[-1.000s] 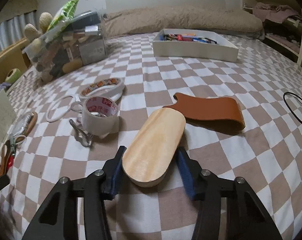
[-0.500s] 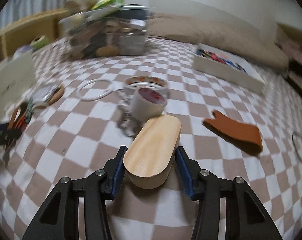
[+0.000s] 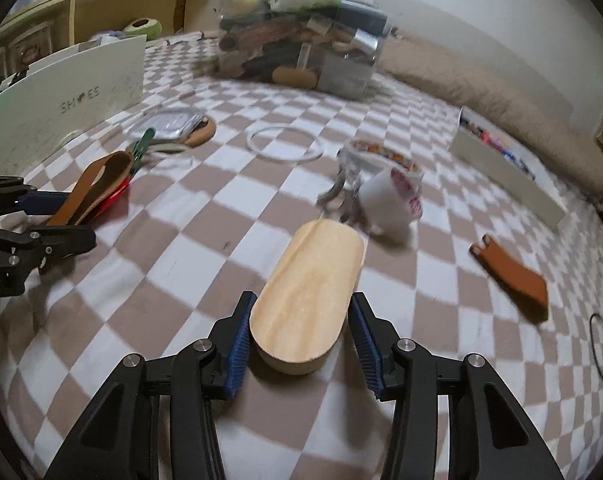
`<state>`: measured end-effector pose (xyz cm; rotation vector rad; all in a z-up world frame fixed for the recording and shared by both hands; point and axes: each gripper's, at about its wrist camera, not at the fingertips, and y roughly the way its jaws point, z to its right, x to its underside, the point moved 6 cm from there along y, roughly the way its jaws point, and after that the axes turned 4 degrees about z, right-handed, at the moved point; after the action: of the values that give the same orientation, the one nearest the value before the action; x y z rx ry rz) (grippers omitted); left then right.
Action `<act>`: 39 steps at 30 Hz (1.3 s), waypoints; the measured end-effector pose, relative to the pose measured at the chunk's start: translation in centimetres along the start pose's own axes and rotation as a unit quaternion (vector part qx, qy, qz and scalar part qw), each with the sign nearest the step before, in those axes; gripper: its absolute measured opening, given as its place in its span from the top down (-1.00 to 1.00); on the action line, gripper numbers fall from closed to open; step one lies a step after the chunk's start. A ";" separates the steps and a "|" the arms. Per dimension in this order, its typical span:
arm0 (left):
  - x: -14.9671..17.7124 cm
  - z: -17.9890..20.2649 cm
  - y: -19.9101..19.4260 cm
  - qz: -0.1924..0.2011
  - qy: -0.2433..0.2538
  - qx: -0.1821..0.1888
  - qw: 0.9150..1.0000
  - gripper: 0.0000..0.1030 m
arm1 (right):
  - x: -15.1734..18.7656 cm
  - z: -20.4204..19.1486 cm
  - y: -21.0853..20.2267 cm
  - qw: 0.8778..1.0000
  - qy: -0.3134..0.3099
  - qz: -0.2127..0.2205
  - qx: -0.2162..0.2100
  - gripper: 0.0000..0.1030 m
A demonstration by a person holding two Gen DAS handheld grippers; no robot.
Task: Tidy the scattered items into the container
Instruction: 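Lift the wooden oval box with the right tool while the left tool lifts the leather strip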
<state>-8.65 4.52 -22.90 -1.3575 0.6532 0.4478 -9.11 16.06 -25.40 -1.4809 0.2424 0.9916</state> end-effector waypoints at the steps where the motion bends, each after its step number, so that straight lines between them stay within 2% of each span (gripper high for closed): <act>1: 0.1 0.3 -0.1 -0.001 0.003 0.005 1.000 0.01 | 0.2 0.0 -0.2 1.000 0.007 -0.002 -0.008 0.07; 4: 0.3 1.4 -0.4 -0.004 0.014 0.021 1.000 0.01 | 0.8 -0.1 -0.8 0.998 0.042 -0.011 -0.036 0.08; 6: 0.5 2.0 -0.7 -0.007 0.017 0.036 0.999 0.02 | 1.5 0.0 -1.3 0.993 0.094 -0.019 -0.073 0.08; 8: 0.6 2.5 -0.8 -0.011 0.019 0.049 0.999 0.03 | 2.2 -0.4 -1.9 0.990 0.111 -0.021 -0.086 0.08; 14: 1.5 4.2 -1.4 -0.019 0.038 0.067 0.997 0.03 | 2.8 -2.2 -3.3 0.991 0.100 -0.025 -0.080 0.08; 19: 1.9 5.0 -2.0 -0.024 0.047 0.082 0.995 0.03 | 2.9 -1.9 -3.5 0.994 0.099 -0.023 -0.035 0.08; 22: 2.0 5.4 -2.2 -0.028 0.052 0.089 0.994 0.03 | 2.9 -1.2 -3.1 0.992 0.118 -0.026 -0.030 0.07; 23: 2.0 5.4 -2.1 -0.029 0.053 0.088 0.994 0.03 | 2.8 -0.8 -2.9 0.991 0.127 -0.028 -0.025 -0.01; 26: 2.2 5.3 -1.6 -0.033 0.057 0.077 0.995 0.03 | 2.2 -0.3 -2.5 0.989 0.141 -0.029 -0.019 -0.54; 27: 2.2 5.4 -1.5 -0.032 0.058 0.075 0.995 0.01 | 1.9 -0.2 -2.3 0.989 0.146 -0.028 -0.023 -0.57; 29: 2.2 5.5 -1.5 -0.031 0.057 0.077 0.995 -0.20 | 1.2 -0.1 -1.7 0.987 0.152 -0.032 -0.034 -0.56; 31: 2.1 5.7 -1.4 -0.031 0.054 0.077 0.995 -0.31 | 0.7 0.1 -1.2 0.987 0.155 -0.035 -0.028 -0.56; 35: 1.7 5.8 -0.8 -0.026 0.047 0.063 0.997 -0.34 | -0.1 0.8 -0.1 0.987 0.155 -0.034 -0.016 -0.56; 37: 1.4 5.6 -0.4 -0.021 0.040 0.052 0.998 -0.35 | -0.2 1.3 0.3 0.987 0.157 -0.027 -0.004 -0.38; 38: 1.3 5.5 -0.1 -0.020 0.036 0.048 0.998 -0.35 | -0.2 1.4 0.5 0.987 0.158 -0.027 -0.004 -0.21; 39: 1.1 5.4 0.1 -0.019 0.031 0.046 0.998 -0.35 | -0.2 1.3 0.8 0.986 0.161 -0.026 -0.010 -0.14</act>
<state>-6.95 9.74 -23.30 -1.2989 0.6904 0.3417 -10.31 17.00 -25.63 -1.6561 0.4237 0.7101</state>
